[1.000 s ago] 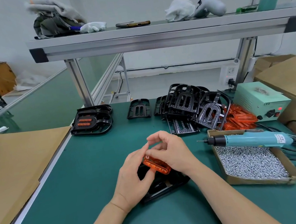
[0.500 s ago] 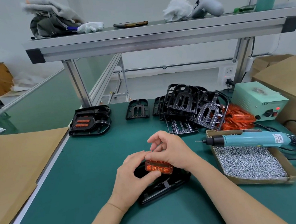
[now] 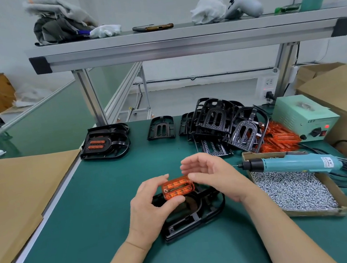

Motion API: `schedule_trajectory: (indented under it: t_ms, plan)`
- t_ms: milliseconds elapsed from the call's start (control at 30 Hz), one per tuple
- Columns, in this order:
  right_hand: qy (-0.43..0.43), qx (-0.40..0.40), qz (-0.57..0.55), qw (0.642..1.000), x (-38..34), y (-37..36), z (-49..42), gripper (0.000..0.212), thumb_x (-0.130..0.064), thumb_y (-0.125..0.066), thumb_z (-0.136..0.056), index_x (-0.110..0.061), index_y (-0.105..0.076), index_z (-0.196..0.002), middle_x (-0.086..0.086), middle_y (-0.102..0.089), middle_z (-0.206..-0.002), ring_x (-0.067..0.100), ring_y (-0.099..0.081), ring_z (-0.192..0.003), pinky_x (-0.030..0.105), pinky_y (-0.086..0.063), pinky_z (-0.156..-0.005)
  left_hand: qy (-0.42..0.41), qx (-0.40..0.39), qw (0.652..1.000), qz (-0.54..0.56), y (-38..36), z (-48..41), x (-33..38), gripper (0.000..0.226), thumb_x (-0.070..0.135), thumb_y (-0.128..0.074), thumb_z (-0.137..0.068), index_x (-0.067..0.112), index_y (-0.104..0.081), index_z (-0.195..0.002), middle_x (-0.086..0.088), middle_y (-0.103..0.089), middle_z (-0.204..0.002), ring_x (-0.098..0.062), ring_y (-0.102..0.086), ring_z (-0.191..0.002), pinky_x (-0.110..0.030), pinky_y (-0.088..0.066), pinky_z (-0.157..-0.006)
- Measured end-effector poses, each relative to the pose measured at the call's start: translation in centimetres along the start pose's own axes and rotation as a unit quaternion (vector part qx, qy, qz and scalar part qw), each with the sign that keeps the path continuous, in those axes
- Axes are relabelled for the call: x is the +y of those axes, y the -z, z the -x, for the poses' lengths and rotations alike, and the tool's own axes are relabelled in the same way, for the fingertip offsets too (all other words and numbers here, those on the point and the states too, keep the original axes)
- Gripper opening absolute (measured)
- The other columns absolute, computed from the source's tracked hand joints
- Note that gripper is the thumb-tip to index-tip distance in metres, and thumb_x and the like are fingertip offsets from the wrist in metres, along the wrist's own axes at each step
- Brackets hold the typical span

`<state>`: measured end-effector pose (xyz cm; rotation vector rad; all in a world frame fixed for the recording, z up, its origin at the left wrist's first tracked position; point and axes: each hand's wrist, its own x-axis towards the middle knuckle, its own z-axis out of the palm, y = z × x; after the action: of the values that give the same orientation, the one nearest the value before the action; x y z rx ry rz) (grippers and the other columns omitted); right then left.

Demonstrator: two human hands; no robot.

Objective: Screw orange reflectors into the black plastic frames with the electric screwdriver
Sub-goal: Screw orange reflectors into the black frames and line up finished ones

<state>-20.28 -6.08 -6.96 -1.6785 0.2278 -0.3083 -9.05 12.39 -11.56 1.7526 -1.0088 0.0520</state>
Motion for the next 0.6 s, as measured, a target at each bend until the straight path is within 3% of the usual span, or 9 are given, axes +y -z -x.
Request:
schedule_trajectory:
  t_ms: [167, 267, 367, 600]
  plan:
    - [0.018, -0.043, 0.102, 0.994, 0.3, 0.6, 1.2, 0.05, 0.005, -0.075, -0.083, -0.015, -0.062, -0.126, 0.005, -0.066, -0.121, 0.013, -0.065, -0.112, 0.028, -0.051, -0.1, -0.006, 0.013, 1.0, -0.005, 0.1, 0.0, 0.0, 0.05, 0.044, -0.084, -0.067, 0.024, -0.07, -0.111, 0.017, -0.069, -0.113, -0.008, -0.064, -0.109, -0.015, -0.043, -0.098]
    - [0.032, -0.012, 0.132, 0.991, 0.6, 0.0, 1.1, 0.046, 0.001, -0.079, -0.08, -0.016, -0.067, -0.121, 0.006, -0.069, -0.109, 0.018, -0.066, -0.096, 0.028, -0.054, -0.091, -0.002, 0.014, 1.0, -0.011, 0.1, 0.1, 0.1, 0.052, 0.054, -0.081, -0.067, 0.025, -0.07, -0.109, 0.017, -0.069, -0.111, -0.008, -0.064, -0.107, -0.016, -0.045, -0.096]
    - [0.03, 0.005, 0.142, 0.989, 0.9, -0.3, 1.0, 0.041, -0.003, -0.081, -0.08, -0.017, -0.07, -0.118, 0.005, -0.071, -0.102, 0.011, -0.064, -0.087, 0.029, -0.055, -0.088, 0.001, 0.015, 1.0, -0.016, 0.0, 0.2, 0.4, 0.051, 0.059, -0.076, -0.068, 0.029, -0.069, -0.108, 0.018, -0.068, -0.108, -0.006, -0.065, -0.104, -0.016, -0.045, -0.094]
    - [0.028, 0.008, 0.156, 0.987, 0.8, -0.4, 1.0, 0.041, -0.009, -0.085, -0.078, -0.019, -0.072, -0.116, 0.0, -0.069, -0.098, 0.008, -0.063, -0.085, 0.032, -0.055, -0.087, 0.001, 0.023, 0.999, -0.033, 0.0, 0.1, 0.2, 0.051, 0.063, -0.074, -0.069, 0.027, -0.07, -0.105, 0.018, -0.069, -0.105, -0.006, -0.065, -0.103, -0.016, -0.046, -0.093]
